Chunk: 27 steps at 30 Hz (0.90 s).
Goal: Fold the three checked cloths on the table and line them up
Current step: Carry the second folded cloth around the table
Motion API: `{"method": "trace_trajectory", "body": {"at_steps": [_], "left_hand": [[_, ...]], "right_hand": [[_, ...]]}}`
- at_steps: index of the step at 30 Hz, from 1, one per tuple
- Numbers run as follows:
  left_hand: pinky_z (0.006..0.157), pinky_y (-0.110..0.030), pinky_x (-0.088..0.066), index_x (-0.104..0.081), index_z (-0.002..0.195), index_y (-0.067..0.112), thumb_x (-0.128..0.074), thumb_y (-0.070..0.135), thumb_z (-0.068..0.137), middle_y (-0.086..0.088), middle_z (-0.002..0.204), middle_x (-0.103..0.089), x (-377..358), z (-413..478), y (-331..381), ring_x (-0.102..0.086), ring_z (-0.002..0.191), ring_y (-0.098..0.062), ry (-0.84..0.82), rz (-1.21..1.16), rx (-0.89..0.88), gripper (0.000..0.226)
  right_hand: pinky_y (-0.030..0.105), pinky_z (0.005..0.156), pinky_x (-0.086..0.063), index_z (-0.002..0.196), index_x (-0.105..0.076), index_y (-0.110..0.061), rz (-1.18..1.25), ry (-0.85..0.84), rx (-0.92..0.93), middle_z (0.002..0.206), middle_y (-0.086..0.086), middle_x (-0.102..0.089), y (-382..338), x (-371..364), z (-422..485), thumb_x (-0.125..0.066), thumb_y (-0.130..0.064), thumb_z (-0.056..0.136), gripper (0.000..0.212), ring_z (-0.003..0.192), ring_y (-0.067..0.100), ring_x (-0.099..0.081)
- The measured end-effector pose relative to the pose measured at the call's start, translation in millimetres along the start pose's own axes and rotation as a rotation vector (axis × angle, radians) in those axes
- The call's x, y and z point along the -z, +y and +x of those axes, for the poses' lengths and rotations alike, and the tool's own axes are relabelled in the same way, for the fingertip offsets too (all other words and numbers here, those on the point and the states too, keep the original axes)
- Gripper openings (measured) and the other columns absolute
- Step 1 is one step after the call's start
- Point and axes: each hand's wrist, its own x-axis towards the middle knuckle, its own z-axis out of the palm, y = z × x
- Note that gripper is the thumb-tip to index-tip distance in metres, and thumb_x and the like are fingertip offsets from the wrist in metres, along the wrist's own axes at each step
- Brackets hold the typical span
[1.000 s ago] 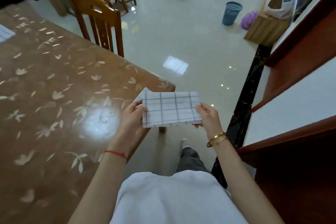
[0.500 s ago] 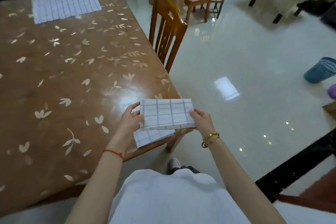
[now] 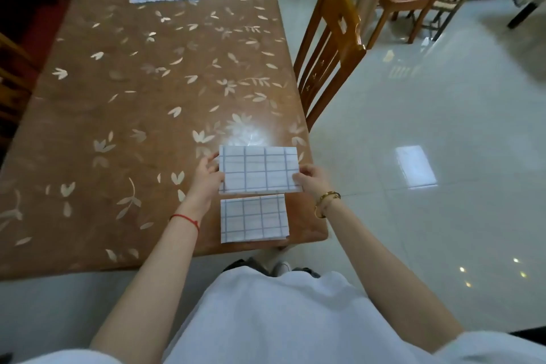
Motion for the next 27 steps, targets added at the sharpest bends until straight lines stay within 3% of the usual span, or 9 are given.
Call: {"method": "trace_trajectory", "body": {"at_steps": [3, 9, 11, 14, 18, 22, 27], "left_hand": [[0.07, -0.027, -0.054, -0.036, 0.149, 0.018, -0.046, -0.016, 0.089, -0.011, 0.145, -0.048, 5.4, 18.0, -2.8, -0.054, 0.113, -0.018, 0.037, 0.007, 0.015, 0.069], [0.106, -0.047, -0.045, -0.035, 0.149, 0.026, -0.048, -0.01, 0.091, -0.009, 0.149, -0.045, 13.2, 51.4, -20.7, -0.046, 0.132, -0.026, -0.019, 0.026, 0.099, 0.07], [0.104, -0.045, -0.046, -0.034, 0.15, 0.026, -0.048, -0.01, 0.091, -0.006, 0.149, -0.043, 13.9, 57.3, -25.7, -0.045, 0.132, -0.024, -0.048, 0.034, 0.124, 0.071], [0.087, -0.029, -0.049, -0.035, 0.151, 0.023, -0.047, -0.008, 0.092, -0.002, 0.147, -0.044, 13.8, 64.1, -30.4, -0.045, 0.126, -0.019, -0.089, 0.077, 0.126, 0.068], [0.106, -0.039, -0.044, -0.042, 0.147, 0.019, -0.043, -0.01, 0.091, -0.003, 0.148, -0.046, 17.8, 75.9, -40.3, -0.043, 0.134, -0.021, -0.099, 0.12, 0.145, 0.064], [0.106, -0.039, -0.044, -0.049, 0.142, 0.018, -0.039, -0.011, 0.092, -0.005, 0.148, -0.045, 19.9, 80.8, -47.2, -0.042, 0.134, -0.024, -0.095, 0.152, 0.185, 0.059], [0.112, -0.041, -0.04, -0.051, 0.142, 0.013, -0.038, -0.007, 0.096, -0.009, 0.147, -0.046, 21.1, 82.0, -52.1, -0.042, 0.135, -0.025, -0.08, 0.16, 0.231, 0.051]], "right_hand": [[0.029, 0.074, -0.051, 0.092, -0.068, -0.013, -0.082, -0.004, -0.021, 0.09, 0.009, -0.069, -1.0, -16.3, 20.7, -0.057, -0.007, 0.082, 0.015, 0.082, 0.02, -0.061], [0.026, 0.076, -0.045, 0.099, -0.067, -0.015, -0.149, 0.019, -0.11, 0.091, 0.002, -0.066, 5.3, -36.2, 49.6, -0.058, -0.007, 0.084, 0.019, 0.085, 0.018, -0.059], [0.027, 0.08, -0.047, 0.103, -0.068, -0.012, -0.166, 0.039, -0.141, 0.094, 0.003, -0.066, 10.2, -41.7, 56.5, -0.059, -0.007, 0.084, 0.021, 0.089, 0.018, -0.059], [0.031, 0.088, -0.052, 0.097, -0.066, -0.014, -0.18, 0.041, -0.172, 0.096, 0.005, -0.067, 17.0, -48.1, 65.3, -0.06, -0.007, 0.084, 0.016, 0.091, 0.021, -0.062], [0.035, 0.087, -0.055, 0.09, -0.065, -0.017, -0.237, 0.018, -0.181, 0.093, 0.006, -0.069, 28.4, -52.8, 75.1, -0.06, -0.009, 0.084, 0.011, 0.091, 0.024, -0.066], [0.026, 0.075, -0.047, 0.102, -0.067, -0.012, -0.296, -0.013, -0.182, 0.09, 0.003, -0.065, 34.9, -52.9, 79.6, -0.06, -0.013, 0.088, 0.016, 0.084, 0.017, -0.06], [0.024, 0.07, -0.043, 0.101, -0.065, -0.013, -0.358, -0.022, -0.166, 0.087, 0.002, -0.063, 38.1, -55.6, 82.4, -0.06, -0.014, 0.089, 0.013, 0.078, 0.015, -0.056]]}}
